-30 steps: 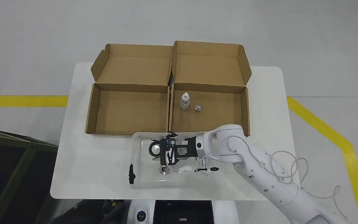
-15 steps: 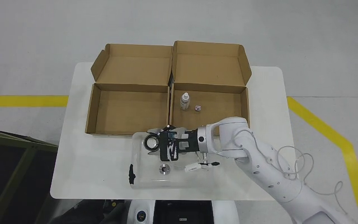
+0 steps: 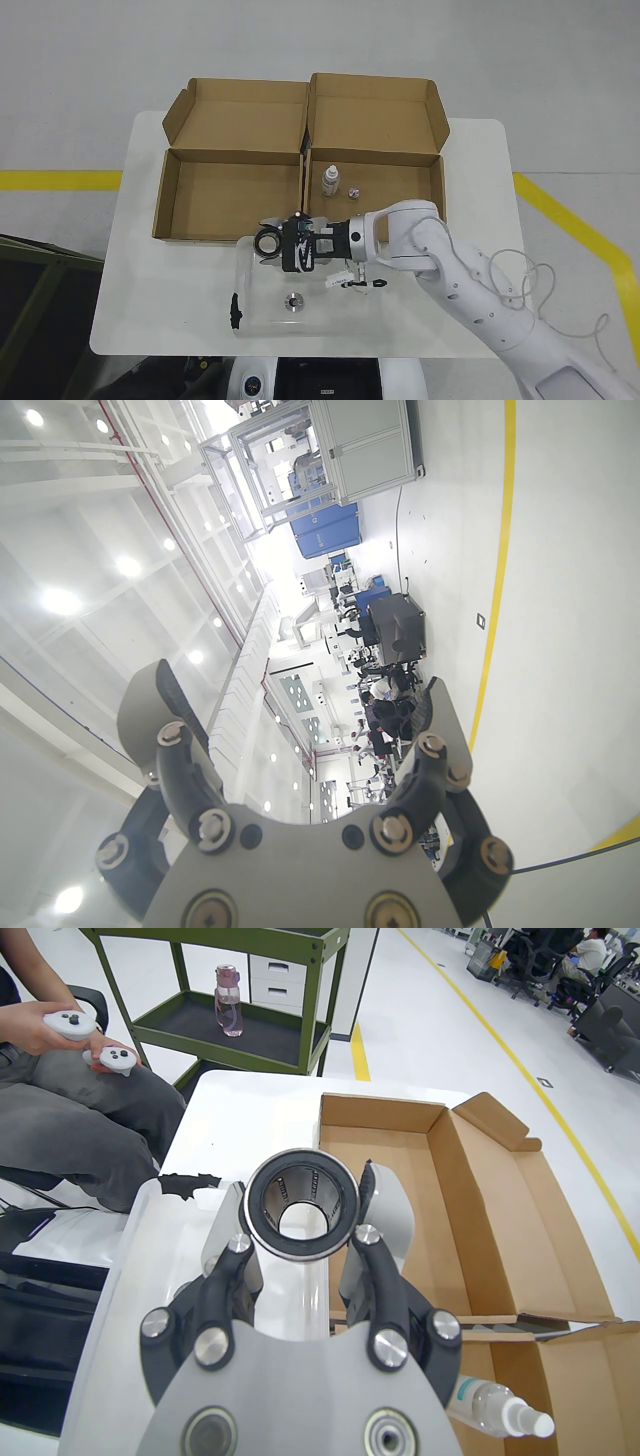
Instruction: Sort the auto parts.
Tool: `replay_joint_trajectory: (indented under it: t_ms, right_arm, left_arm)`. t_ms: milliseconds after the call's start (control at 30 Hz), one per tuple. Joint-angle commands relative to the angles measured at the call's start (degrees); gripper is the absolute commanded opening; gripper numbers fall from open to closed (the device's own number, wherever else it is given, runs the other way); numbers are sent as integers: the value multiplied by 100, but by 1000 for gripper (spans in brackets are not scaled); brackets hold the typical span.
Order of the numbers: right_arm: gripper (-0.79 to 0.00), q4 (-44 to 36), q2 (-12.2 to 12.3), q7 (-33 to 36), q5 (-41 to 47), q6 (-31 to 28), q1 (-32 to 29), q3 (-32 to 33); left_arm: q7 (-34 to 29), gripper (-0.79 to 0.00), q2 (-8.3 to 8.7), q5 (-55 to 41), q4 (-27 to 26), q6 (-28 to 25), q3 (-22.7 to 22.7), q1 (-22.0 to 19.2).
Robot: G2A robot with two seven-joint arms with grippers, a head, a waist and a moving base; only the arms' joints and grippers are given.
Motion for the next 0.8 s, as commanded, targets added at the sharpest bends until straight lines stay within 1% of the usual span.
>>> replay_joint_trajectory:
  t_ms: [0,500,767]
  right_arm:
    - [-785,105,-31,-31,9,39,50,-62]
    - [-785,1196,-425,-164,105,752,881,-490]
    - [-785,1802,-687,-151,-121,1049,1355,-807]
  left_arm:
    - [0,0,0,0,0,0,0,0]
    - [0,0,0,0,0,0,0,0]
    - [0,0,0,0,0,0,0,0]
